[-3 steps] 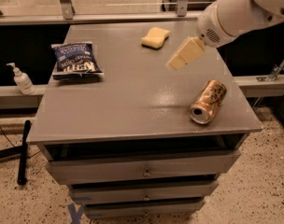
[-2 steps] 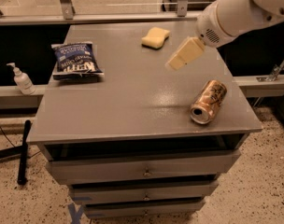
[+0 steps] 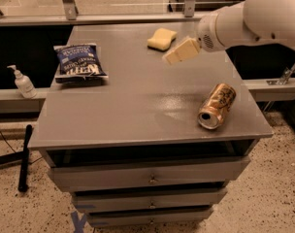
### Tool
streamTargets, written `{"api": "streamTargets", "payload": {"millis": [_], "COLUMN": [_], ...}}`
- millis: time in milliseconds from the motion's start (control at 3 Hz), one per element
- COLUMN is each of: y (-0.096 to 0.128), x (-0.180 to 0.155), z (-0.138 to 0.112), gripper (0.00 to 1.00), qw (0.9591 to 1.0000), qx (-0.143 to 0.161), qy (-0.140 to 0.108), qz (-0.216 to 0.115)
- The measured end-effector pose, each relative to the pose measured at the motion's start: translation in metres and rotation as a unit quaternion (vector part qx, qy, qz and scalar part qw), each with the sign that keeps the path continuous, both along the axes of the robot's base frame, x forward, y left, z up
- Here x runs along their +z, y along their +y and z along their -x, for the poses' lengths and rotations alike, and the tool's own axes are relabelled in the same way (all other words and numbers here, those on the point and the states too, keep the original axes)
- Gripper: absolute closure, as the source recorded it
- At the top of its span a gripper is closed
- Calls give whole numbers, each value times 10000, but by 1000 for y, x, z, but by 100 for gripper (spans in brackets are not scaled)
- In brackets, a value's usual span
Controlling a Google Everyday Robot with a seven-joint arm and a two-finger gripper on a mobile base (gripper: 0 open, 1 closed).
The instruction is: Move sponge near blue chip bag
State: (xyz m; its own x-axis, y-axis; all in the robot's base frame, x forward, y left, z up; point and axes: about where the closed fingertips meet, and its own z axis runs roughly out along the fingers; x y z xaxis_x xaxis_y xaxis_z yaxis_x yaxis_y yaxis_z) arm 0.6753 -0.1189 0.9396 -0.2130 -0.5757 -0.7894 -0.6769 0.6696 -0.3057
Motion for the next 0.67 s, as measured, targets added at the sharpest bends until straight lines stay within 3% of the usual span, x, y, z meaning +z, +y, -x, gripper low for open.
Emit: {"api": "streamTargets", "payload": {"millis": [333, 667], "y": [8, 18], "x": [-8, -19], "z": [-54, -100], "gripper": [0, 0], "qw": [9967, 9924], "qx": [-186, -218], "qy": [-370, -505], "qz": [-700, -1099]}}
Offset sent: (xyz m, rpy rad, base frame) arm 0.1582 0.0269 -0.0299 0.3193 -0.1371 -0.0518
